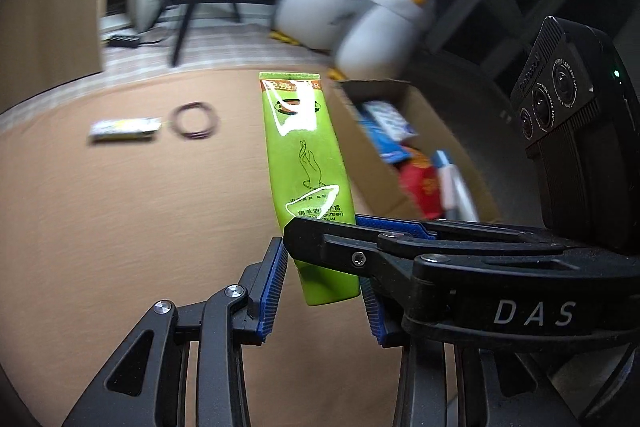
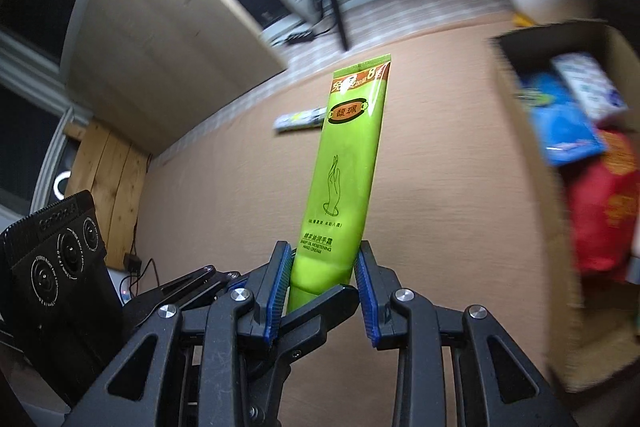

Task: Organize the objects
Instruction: 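Carry the green tube with the right tool into the box and release, then move the left tool over the white patterned lighter on the floor, then close the left tool on the lighter while the right tool approaches the purple hair tie, then lift the lighter with the left tool while the right tool grasps the purple hair tie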

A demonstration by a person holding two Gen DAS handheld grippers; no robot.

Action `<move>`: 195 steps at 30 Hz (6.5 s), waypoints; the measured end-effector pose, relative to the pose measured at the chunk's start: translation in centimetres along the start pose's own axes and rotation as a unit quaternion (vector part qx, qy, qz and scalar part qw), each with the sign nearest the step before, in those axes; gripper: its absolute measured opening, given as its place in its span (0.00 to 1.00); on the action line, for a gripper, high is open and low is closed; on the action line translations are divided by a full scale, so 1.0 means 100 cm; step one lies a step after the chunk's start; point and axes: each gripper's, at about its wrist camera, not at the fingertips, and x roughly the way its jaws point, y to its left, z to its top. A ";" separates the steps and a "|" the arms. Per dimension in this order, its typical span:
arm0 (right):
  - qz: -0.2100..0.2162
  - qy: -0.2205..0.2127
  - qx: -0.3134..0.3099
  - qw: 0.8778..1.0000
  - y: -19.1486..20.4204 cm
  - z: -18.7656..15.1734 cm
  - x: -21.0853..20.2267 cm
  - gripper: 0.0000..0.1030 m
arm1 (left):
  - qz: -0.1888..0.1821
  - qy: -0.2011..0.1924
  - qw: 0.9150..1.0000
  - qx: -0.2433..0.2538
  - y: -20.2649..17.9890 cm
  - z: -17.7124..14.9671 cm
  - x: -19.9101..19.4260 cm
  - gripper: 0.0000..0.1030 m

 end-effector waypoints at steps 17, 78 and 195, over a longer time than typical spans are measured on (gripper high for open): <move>-0.033 -0.044 0.066 0.996 -0.119 -0.013 -0.083 0.29 | -0.046 0.038 0.996 0.066 -0.126 0.011 0.074 0.38; -0.076 -0.056 -0.032 0.995 -0.023 0.009 -0.017 0.48 | 0.166 -0.025 0.977 -0.134 0.188 0.107 0.019 0.55; -0.186 0.074 -0.139 0.970 0.027 -0.052 0.074 0.45 | 0.121 0.076 0.989 -0.047 0.131 -0.069 -0.014 0.64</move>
